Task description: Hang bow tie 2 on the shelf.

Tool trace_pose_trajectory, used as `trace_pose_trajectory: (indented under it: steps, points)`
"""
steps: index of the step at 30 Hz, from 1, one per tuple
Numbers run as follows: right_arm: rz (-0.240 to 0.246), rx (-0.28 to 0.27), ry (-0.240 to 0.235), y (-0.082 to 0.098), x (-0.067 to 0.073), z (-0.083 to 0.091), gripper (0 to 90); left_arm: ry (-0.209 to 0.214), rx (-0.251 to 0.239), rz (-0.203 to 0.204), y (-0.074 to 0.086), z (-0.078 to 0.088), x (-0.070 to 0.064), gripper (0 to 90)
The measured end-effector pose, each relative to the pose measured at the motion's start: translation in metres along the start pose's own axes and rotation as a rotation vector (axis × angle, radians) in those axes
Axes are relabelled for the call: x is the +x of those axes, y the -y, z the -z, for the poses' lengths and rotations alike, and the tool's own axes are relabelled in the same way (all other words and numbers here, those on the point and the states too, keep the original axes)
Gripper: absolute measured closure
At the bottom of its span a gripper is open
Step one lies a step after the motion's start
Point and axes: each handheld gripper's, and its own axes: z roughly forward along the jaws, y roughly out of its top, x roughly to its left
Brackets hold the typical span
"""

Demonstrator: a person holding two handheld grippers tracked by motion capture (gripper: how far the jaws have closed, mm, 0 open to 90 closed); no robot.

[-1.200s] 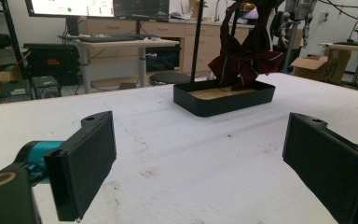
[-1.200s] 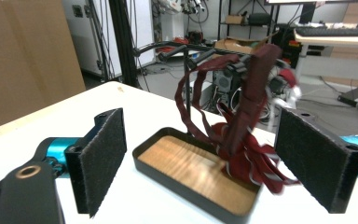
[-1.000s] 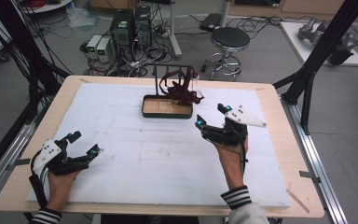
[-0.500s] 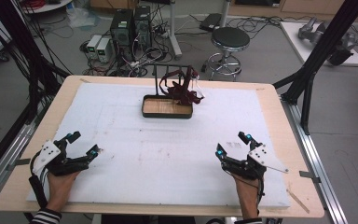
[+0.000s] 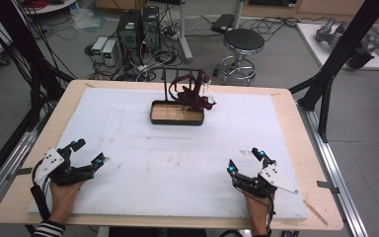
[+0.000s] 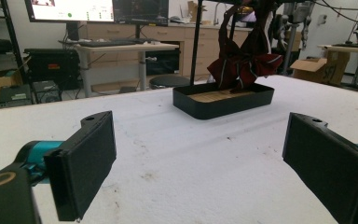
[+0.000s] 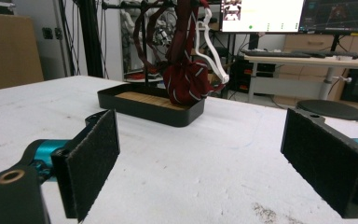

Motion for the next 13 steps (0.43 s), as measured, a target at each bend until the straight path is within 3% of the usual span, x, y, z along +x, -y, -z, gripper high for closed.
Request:
trace_pose_trajectory:
  steps: [13]
  points:
    - [0.034,0.006,0.009,0.0043,0.0021,-0.0006,10.7,-0.008,0.000,-0.003,0.0001,0.0001,-0.0007,10.0]
